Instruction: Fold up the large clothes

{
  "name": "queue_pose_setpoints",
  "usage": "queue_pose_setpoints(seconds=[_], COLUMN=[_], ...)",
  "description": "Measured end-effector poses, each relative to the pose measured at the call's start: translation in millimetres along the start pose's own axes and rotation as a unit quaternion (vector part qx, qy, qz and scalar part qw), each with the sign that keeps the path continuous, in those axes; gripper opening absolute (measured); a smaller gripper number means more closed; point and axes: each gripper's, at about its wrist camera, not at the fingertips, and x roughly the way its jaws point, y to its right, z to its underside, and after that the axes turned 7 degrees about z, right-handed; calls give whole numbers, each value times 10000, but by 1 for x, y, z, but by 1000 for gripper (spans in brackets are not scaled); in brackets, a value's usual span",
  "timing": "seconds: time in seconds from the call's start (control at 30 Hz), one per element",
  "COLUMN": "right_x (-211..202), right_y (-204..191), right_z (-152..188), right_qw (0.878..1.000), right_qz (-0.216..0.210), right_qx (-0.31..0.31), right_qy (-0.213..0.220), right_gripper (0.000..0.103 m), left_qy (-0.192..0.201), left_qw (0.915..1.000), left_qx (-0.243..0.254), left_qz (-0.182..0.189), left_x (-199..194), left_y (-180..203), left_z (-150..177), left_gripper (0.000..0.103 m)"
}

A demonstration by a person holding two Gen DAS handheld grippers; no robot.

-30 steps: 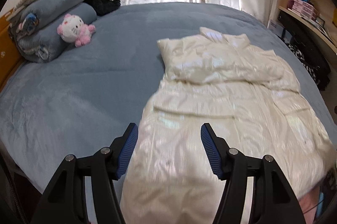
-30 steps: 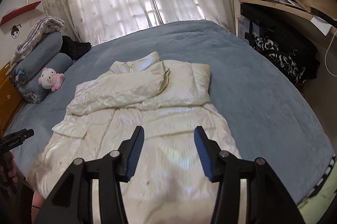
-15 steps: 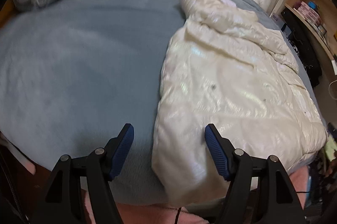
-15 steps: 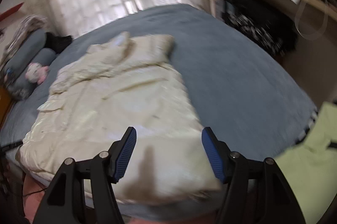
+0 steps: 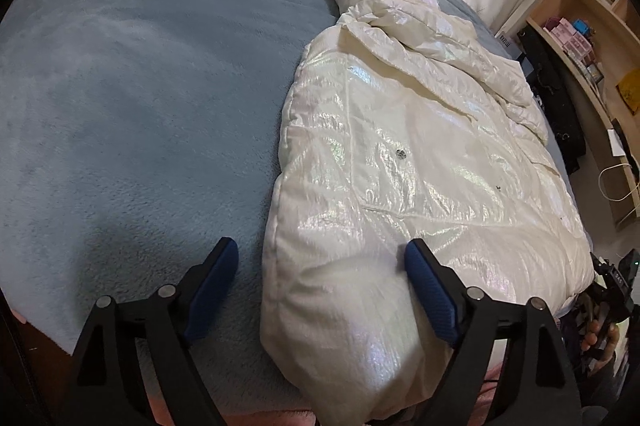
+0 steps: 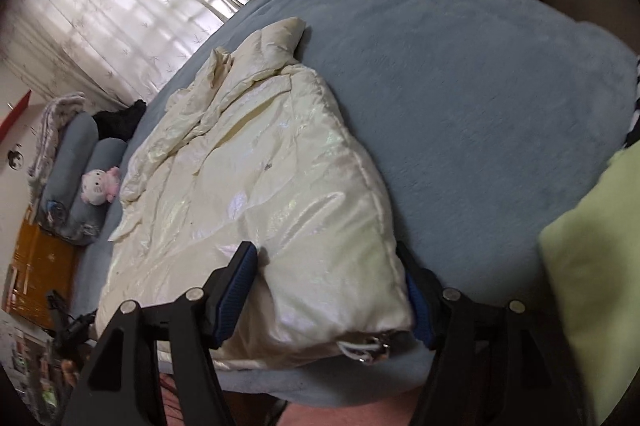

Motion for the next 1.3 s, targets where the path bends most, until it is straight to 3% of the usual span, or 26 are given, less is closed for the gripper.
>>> queue_pose_setpoints(seconds=[0.27, 0.5, 0.63, 0.67, 0.8, 0.87, 1.03, 1.3], right_x=[10, 11, 10, 10, 8, 3, -22, -88], right_y=[5, 2, -1, -1, -5, -13, -30, -52], right_z=[6, 9, 10, 10, 10, 9, 3, 0], right_qw=[9998, 10000, 10000, 10000, 9999, 10000, 9993, 9960], right_qz=[-172, -49, 26, 18, -76, 6, 60, -283], right_qx=[119, 62, 35, 44, 83, 24, -137, -254], right_qy=[-14, -7, -6, -16, -16, 53, 343, 803], right_gripper=[70, 70, 62, 60, 35, 28, 19, 17], left_qy=[127, 108, 76, 59, 95, 244, 551, 806], left_qw=[9996, 9997, 9999, 10000, 9998, 9993, 9976, 9950], left_qx=[-4, -58, -30, -3, -104, -264, -407, -496], left_qz=[271, 234, 97, 35, 136, 29, -102, 317], left_x=[1, 2, 7, 8, 10, 5, -18, -82], left_y=[-6, 0, 13, 17, 30, 37, 48, 66], left_z=[7, 11, 16, 17, 18, 17, 16, 21], left_gripper=[88, 88, 86, 77, 24, 17, 12, 11])
